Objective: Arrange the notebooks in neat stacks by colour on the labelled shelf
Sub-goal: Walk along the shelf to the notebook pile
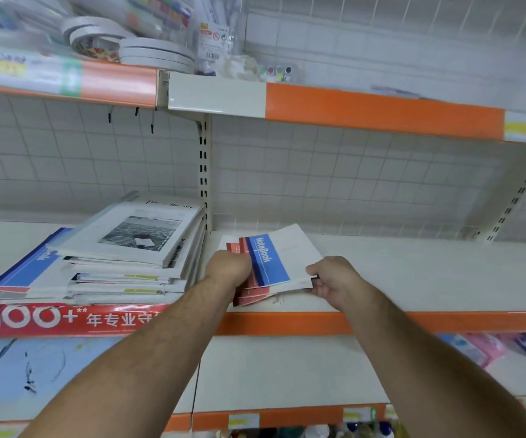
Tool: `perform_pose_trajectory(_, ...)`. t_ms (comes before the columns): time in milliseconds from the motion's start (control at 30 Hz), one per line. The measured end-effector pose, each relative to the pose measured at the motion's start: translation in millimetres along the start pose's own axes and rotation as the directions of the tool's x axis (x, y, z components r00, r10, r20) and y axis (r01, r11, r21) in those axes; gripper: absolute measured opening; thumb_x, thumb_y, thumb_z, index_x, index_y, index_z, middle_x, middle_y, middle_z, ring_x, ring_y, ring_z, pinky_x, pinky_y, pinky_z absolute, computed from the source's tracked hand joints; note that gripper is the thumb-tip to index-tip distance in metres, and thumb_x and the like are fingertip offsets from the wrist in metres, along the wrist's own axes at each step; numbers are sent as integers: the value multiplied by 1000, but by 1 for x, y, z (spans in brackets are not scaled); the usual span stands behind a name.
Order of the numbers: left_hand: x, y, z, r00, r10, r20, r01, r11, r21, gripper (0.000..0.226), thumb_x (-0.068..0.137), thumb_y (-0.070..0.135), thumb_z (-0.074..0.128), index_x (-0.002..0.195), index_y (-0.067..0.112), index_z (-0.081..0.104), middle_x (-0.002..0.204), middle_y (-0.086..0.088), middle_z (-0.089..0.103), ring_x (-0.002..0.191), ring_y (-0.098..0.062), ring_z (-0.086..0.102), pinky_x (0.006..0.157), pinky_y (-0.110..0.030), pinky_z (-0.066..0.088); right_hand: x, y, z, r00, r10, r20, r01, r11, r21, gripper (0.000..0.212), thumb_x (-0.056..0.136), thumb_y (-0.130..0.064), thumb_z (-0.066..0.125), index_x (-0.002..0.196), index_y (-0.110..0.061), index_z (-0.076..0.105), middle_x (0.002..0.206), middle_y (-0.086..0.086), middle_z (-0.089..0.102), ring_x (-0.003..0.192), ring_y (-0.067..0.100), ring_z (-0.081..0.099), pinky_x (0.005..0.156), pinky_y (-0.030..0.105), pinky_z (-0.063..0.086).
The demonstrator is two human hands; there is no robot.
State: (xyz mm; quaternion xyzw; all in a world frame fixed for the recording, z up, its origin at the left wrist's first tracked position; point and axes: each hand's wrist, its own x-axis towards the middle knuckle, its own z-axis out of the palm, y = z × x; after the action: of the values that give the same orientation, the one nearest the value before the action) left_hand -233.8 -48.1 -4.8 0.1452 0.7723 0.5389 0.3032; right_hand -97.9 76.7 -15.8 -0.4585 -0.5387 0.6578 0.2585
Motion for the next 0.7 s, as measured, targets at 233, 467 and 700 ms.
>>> perform_pose_trajectory(233,-6,6,-6,992,-57,112,70,991,-113,17,98,12,45,92,11,61,83,-11,74,69,-26,73,69,-38,59,-5,-3,1,993,-1,-116,-1,1000,-16,13,91,14,46,93,3,53,99,22,61,71,33,65,49,32,48)
perform_pose_trajectory(467,-9,-5,-12,965,-152,212,219,915,-338,23,100,0,38,89,8,57,61,-8,70,53,-20,69,44,-31,57,-19,-6,3,990,16,-140,-31,994,-104,13,91,12,45,90,0,49,89,17,58,69,35,69,43,27,46)
perform_pose_trajectory(700,-2,-18,-11,966,-129,226,215,886,-411,33,103,6,31,102,9,64,83,-13,76,67,-27,75,51,-40,61,-34,-7,8,985,38,-166,-45,998,-38,11,92,9,45,98,1,50,97,18,64,72,31,69,55,36,60)
